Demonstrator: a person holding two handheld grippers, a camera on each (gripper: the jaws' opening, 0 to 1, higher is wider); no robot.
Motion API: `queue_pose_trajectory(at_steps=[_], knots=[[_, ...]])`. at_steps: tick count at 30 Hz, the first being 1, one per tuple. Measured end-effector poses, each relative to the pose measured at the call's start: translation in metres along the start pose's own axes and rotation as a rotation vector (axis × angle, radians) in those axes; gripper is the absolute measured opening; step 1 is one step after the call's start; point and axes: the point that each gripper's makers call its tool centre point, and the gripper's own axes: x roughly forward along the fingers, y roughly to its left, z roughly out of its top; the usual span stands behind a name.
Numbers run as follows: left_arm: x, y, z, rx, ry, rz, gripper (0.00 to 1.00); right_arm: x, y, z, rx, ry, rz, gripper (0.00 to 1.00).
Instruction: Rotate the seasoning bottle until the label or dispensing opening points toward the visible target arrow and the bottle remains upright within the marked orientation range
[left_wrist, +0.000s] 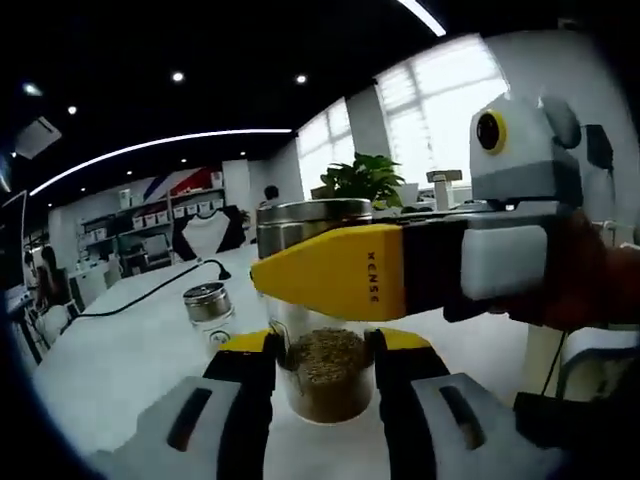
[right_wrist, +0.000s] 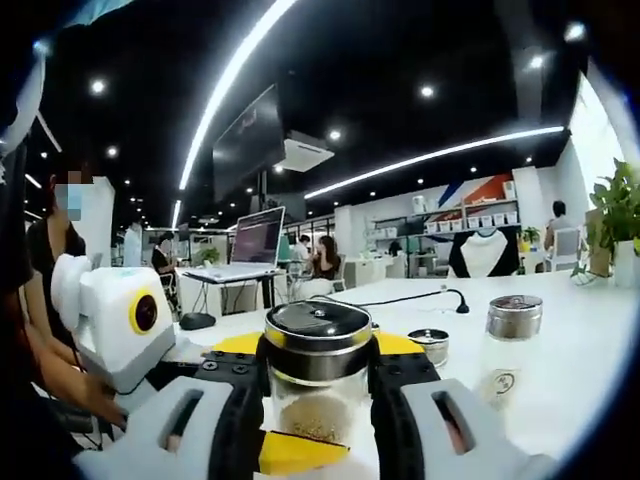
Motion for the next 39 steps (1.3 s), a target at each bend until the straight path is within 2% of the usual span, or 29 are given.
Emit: queue_pose_trajectory(at_steps=[3, 4, 7, 11, 13, 15, 20, 23, 26, 28, 31, 32, 33, 34, 39], knots=[[0.000, -0.003, 0.003, -0.022, -0.045, -0.062, 0.42, -0.002, 0.000, 0.001, -0.006, 0.002, 0.030, 0.37], [-0.001, -0.007, 0.003, -0.031, -0.060, -0.105, 0.42, -0.003, 0.002, 0.000, -0.008, 0.018, 0.071, 0.37], [-0.004, -0.015, 0.002, -0.061, -0.075, -0.222, 0.41, -0.008, 0.002, -0.001, -0.016, 0.032, 0.133, 0.37], [-0.008, -0.019, 0.004, -0.059, -0.097, -0.283, 0.42, -0.016, 0.014, 0.002, -0.003, 0.022, 0.262, 0.37], [-0.009, -0.024, 0.008, -0.100, -0.113, -0.336, 0.42, -0.020, 0.020, 0.006, -0.041, 0.016, 0.327, 0.37], [-0.010, -0.028, 0.012, -0.095, -0.141, -0.377, 0.42, -0.023, 0.025, 0.009, -0.077, 0.013, 0.365, 0.37], [-0.014, -0.032, 0.019, -0.099, -0.152, -0.484, 0.42, -0.029, 0.026, 0.016, -0.091, 0.008, 0.421, 0.37], [-0.016, -0.037, 0.021, -0.131, -0.149, -0.560, 0.42, -0.033, 0.027, 0.019, -0.084, 0.001, 0.463, 0.37], [-0.016, -0.041, 0.020, -0.142, -0.145, -0.582, 0.42, -0.037, 0.029, 0.019, -0.077, -0.006, 0.497, 0.37], [-0.014, -0.044, 0.018, -0.132, -0.124, -0.565, 0.41, -0.036, 0.027, 0.015, -0.049, 0.006, 0.500, 0.37], [-0.008, -0.038, 0.013, -0.155, -0.090, -0.482, 0.41, -0.033, 0.014, 0.011, 0.007, 0.008, 0.422, 0.37], [-0.005, -0.034, 0.013, -0.143, -0.092, -0.427, 0.41, -0.032, 0.011, 0.012, 0.021, 0.003, 0.395, 0.37], [-0.004, -0.032, 0.013, -0.137, -0.092, -0.408, 0.40, -0.030, 0.005, 0.010, 0.042, 0.011, 0.355, 0.37], [-0.001, -0.028, 0.010, -0.100, -0.073, -0.341, 0.40, -0.029, 0.003, 0.008, 0.044, 0.021, 0.336, 0.37], [0.007, -0.024, 0.004, -0.060, -0.039, -0.240, 0.40, -0.022, -0.003, 0.002, 0.006, 0.038, 0.218, 0.38]])
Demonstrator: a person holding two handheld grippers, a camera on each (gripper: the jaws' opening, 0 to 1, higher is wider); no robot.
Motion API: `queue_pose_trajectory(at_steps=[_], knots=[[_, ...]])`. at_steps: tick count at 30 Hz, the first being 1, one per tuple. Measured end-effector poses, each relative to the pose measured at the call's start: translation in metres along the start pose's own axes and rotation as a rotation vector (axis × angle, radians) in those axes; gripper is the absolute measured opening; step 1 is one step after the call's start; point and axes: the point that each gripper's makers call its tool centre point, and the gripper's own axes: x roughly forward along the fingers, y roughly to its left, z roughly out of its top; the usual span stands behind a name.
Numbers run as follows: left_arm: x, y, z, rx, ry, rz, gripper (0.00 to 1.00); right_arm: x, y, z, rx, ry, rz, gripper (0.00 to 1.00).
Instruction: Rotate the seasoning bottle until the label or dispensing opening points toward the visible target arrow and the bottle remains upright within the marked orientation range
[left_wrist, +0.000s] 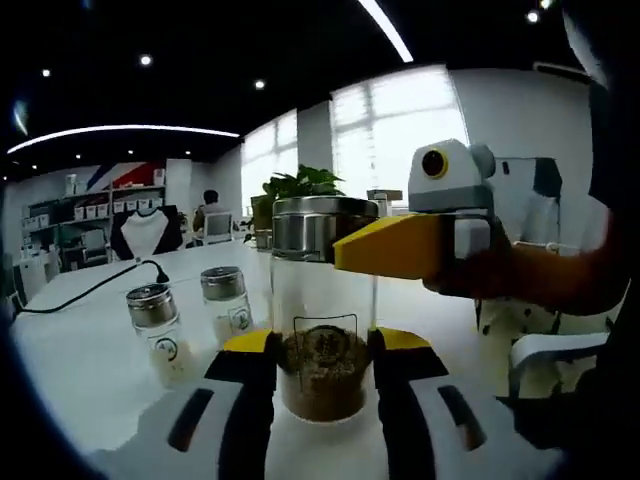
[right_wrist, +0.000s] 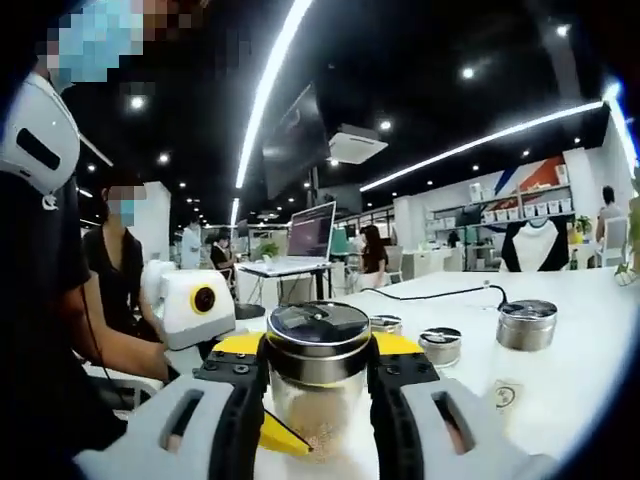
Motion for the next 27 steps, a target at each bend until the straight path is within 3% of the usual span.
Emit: queue_pose_trajectory(at_steps=[5, 13, 19, 23, 27], knots=[[0.005, 0.005, -0.002, 0.011, 0.018, 0.073, 0.40, 0.007, -0.005, -0.002, -0.038, 0.023, -0.102, 0.38], [0.001, 0.020, 0.006, -0.039, -0.027, 0.221, 0.40, 0.012, -0.010, 0.005, -0.055, 0.019, -0.216, 0.37], [-0.005, 0.025, 0.003, -0.030, -0.012, 0.306, 0.40, 0.018, -0.013, -0.003, -0.030, 0.024, -0.289, 0.37], [-0.006, 0.028, -0.004, -0.035, -0.002, 0.317, 0.40, 0.020, -0.016, -0.010, 0.005, 0.067, -0.313, 0.37], [-0.006, 0.026, 0.002, -0.046, -0.069, 0.256, 0.40, 0.019, -0.015, -0.005, -0.027, 0.063, -0.254, 0.36]])
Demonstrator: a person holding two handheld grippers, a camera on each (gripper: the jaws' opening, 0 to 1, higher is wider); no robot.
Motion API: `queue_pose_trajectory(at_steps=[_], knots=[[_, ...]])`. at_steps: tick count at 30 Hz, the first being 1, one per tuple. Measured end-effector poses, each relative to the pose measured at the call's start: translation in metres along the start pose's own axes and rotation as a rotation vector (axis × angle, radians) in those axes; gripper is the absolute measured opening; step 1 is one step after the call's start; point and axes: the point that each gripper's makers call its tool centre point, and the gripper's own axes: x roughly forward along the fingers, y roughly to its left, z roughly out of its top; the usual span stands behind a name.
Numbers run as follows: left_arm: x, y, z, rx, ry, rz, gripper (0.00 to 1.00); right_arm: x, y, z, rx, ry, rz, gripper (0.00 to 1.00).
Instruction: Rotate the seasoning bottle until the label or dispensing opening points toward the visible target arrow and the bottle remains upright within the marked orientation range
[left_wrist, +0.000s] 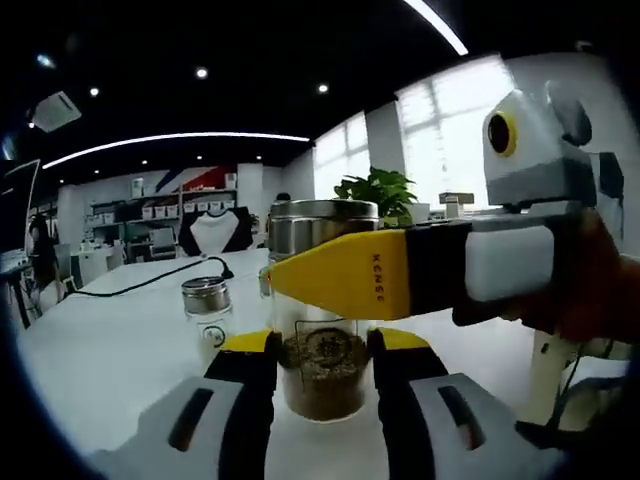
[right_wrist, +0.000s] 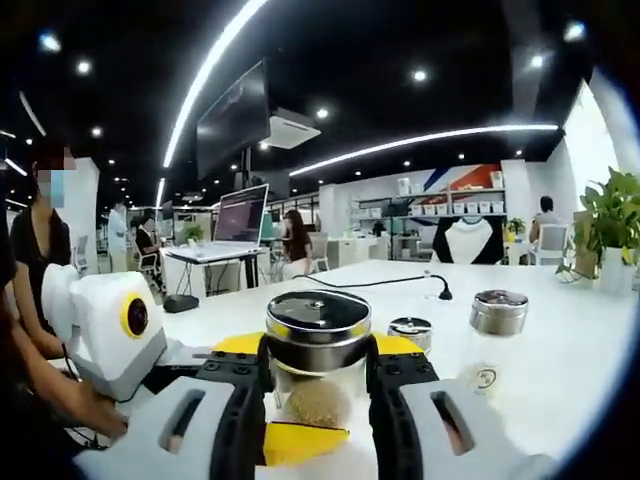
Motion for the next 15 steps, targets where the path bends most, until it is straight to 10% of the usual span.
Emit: queue_pose_trajectory(at_steps=[6, 15], knots=[[-0.001, -0.012, -0.001, -0.077, 0.015, -0.228, 0.41, -0.007, 0.000, 0.003, 0.107, -0.021, 0.145, 0.36], [-0.003, -0.022, -0.005, -0.133, 0.052, -0.307, 0.42, -0.013, 0.008, 0.007, 0.122, -0.049, 0.239, 0.36]])
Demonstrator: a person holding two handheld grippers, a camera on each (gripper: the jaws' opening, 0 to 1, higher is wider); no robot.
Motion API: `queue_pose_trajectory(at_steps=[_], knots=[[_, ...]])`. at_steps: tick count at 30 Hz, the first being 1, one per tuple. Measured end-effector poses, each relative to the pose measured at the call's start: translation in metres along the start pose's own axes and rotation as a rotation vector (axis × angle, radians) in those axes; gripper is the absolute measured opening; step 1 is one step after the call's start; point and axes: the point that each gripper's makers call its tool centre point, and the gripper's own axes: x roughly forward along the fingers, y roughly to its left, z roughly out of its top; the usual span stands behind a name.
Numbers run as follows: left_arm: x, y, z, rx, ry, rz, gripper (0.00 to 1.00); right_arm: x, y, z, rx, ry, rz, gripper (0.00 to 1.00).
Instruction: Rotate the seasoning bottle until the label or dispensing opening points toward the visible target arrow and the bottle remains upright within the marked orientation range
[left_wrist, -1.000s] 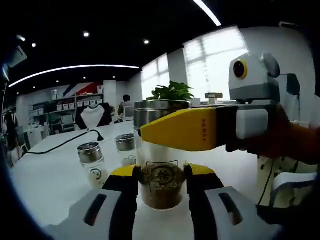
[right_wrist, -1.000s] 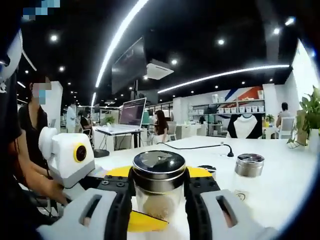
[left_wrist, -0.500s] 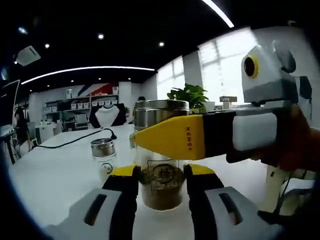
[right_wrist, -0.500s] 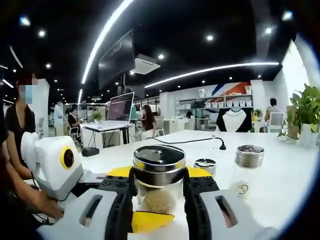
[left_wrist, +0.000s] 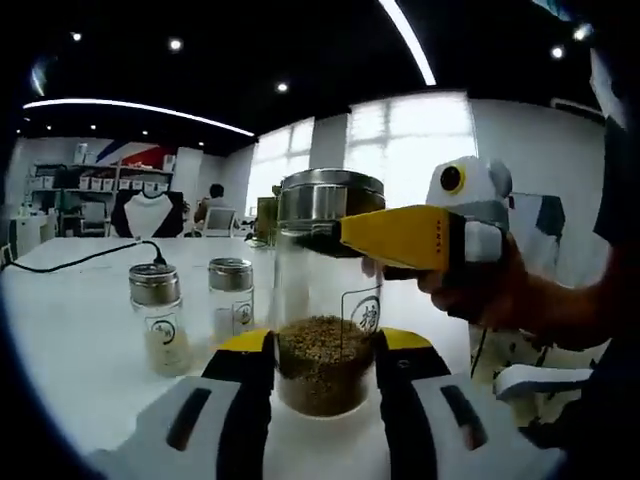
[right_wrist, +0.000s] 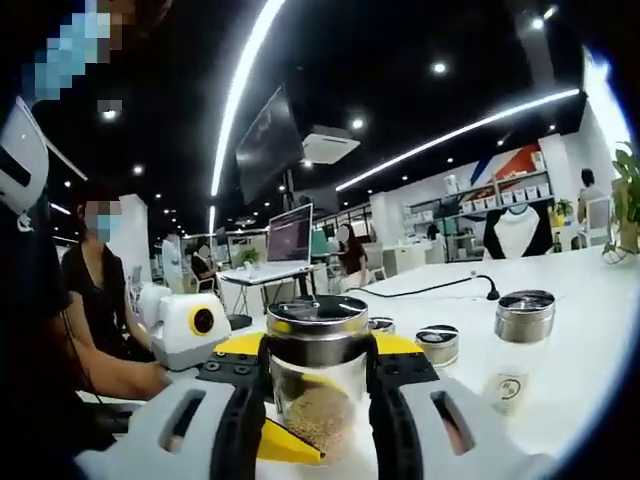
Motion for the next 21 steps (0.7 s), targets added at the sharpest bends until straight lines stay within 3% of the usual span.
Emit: queue_pose_trajectory(at_steps=[1, 5, 9, 12, 17, 19, 21], knots=[[-0.001, 0.003, -0.001, 0.044, 0.009, 0.044, 0.42, 0.000, -0.001, -0.001, 0.006, 0.006, -0.004, 0.36], [-0.001, 0.007, 0.001, 0.042, 0.005, 0.113, 0.41, 0.002, -0.003, 0.000, 0.017, -0.013, -0.056, 0.36], [-0.002, 0.018, -0.001, 0.144, 0.022, 0.223, 0.41, 0.008, -0.006, -0.003, 0.001, 0.006, -0.117, 0.37], [-0.003, 0.019, 0.001, 0.130, 0.008, 0.239, 0.41, 0.012, -0.008, -0.005, -0.049, 0.037, -0.173, 0.38], [-0.001, 0.024, -0.002, 0.098, 0.006, 0.254, 0.41, 0.018, -0.010, -0.005, -0.046, 0.065, -0.181, 0.38], [0.002, 0.024, -0.005, 0.086, 0.006, 0.228, 0.41, 0.016, -0.012, -0.011, -0.091, 0.117, -0.194, 0.37], [0.003, 0.025, -0.004, 0.121, -0.003, 0.232, 0.41, 0.016, -0.012, -0.009, -0.093, 0.099, -0.191, 0.37]])
